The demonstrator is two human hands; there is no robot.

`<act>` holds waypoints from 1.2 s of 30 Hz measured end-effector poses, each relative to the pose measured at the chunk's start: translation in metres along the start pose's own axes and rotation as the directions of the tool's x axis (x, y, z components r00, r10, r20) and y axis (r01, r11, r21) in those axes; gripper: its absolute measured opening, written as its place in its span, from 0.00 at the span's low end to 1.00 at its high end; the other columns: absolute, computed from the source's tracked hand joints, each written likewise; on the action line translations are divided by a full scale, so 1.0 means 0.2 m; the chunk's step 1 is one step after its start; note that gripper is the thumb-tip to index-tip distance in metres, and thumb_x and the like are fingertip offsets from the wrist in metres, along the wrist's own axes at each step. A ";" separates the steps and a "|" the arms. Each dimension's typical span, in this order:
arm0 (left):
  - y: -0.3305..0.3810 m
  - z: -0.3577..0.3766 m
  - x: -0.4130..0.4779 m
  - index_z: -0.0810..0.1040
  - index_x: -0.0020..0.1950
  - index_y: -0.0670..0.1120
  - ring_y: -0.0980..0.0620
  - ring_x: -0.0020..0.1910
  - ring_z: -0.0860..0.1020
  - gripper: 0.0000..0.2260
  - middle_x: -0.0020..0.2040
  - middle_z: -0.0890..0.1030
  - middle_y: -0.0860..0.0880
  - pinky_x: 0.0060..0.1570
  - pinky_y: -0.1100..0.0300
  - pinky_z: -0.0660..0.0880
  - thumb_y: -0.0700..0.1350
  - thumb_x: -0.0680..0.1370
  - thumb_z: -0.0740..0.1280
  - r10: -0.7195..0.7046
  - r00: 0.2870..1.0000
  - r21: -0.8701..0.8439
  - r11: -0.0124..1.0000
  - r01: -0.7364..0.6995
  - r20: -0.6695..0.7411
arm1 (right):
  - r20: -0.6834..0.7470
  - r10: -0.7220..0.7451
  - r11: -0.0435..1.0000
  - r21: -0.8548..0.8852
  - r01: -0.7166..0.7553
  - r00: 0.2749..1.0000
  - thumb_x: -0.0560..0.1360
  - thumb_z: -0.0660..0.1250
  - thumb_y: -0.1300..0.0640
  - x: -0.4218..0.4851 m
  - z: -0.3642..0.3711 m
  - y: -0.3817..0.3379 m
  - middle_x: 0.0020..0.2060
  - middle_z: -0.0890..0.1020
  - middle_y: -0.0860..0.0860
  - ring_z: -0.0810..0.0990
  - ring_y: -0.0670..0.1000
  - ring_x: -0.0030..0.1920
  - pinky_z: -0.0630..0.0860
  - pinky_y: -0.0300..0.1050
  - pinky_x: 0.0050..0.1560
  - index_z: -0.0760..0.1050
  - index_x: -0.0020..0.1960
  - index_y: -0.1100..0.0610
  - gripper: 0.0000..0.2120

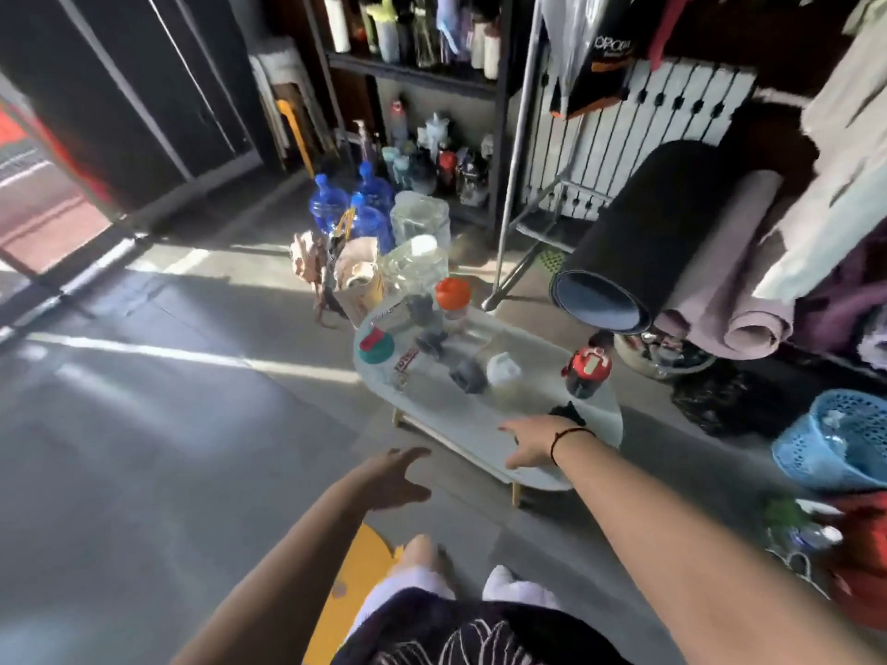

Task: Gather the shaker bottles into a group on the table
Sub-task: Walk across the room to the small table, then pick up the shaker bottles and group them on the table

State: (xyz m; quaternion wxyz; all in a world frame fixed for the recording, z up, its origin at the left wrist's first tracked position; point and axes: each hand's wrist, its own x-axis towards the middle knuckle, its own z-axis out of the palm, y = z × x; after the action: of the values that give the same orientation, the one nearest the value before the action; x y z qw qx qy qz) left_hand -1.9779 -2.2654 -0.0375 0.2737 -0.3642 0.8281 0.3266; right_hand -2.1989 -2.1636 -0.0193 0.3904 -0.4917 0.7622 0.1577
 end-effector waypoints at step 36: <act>0.18 -0.48 1.79 0.54 0.75 0.60 0.43 0.67 0.70 0.41 0.74 0.66 0.44 0.65 0.53 0.69 0.49 0.68 0.73 0.462 0.879 -0.061 0.887 -0.458 0.117 | 0.041 0.526 0.612 0.676 -0.411 0.850 0.70 0.64 0.43 1.05 -0.10 0.54 0.63 0.77 0.48 0.77 0.52 0.60 0.74 0.45 0.56 0.64 0.71 0.44 0.29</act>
State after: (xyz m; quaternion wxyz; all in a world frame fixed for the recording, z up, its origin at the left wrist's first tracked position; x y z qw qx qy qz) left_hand -2.2352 -2.4694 -0.2121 0.2352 -0.1399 0.8663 0.4179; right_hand -2.3456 -2.2571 -0.1794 0.4201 -0.1145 0.8978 -0.0666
